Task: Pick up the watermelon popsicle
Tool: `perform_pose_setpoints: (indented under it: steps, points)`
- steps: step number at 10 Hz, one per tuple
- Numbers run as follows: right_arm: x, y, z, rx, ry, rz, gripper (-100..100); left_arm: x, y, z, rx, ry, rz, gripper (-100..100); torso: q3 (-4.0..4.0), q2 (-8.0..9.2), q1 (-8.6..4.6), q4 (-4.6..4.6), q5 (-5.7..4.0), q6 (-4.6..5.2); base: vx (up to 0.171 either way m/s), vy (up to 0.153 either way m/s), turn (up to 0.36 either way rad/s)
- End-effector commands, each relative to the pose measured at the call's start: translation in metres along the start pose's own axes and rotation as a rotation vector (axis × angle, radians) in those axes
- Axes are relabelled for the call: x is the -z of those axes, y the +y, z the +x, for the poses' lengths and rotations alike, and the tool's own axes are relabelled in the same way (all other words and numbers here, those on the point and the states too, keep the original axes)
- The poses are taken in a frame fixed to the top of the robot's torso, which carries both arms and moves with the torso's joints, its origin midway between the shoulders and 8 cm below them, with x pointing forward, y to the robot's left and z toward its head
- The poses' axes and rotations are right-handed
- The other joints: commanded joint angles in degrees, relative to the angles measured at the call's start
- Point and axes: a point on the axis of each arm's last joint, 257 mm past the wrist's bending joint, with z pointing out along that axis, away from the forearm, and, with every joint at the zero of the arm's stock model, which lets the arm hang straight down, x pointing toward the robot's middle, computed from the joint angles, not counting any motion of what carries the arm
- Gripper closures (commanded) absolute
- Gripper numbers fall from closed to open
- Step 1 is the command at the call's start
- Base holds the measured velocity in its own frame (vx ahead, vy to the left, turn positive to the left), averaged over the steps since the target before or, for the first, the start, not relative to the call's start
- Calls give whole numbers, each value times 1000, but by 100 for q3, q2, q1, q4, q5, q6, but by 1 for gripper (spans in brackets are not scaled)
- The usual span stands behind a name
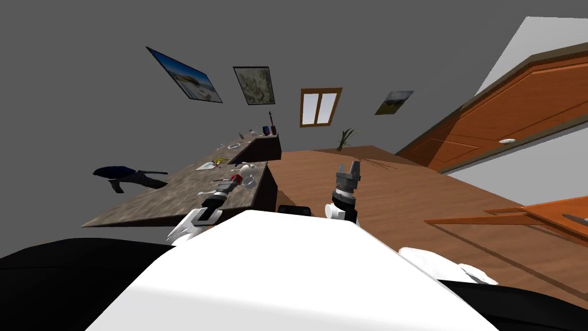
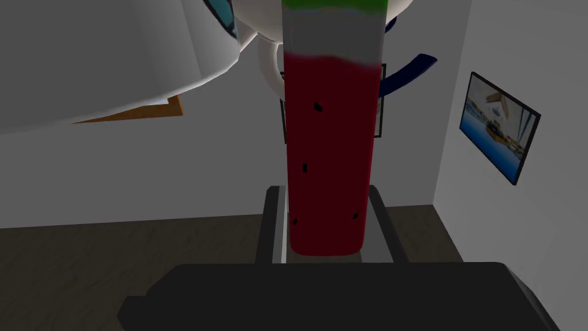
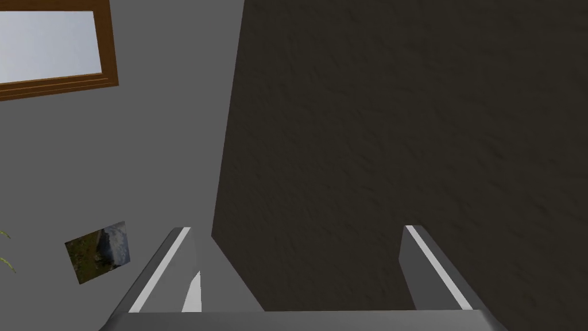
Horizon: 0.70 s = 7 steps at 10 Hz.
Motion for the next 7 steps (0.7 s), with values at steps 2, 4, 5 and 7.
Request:
perform_pose_setpoints:
  steps: [2,4,5,7]
  points:
    - [0,0,0,0,0,0,0,-16,-32,-7,-1,-8,33,100,1,2,-3,-1,6,14,-19,39,79]
    - [0,0,0,0,0,0,0,-35,-68,-8,8,-7,75,100,1,0,-9,1,-3,9,-26,55,264]
    - [0,0,0,0,0,0,0,-39,-77,-19,4,-24,85,100,3,6,-10,0,1,12,-15,21,27]
    - [0,0,0,0,0,0,0,-33,-71,-16,4,-17,77,0,2,2,-24,1,-3,17,-2,2,-6]
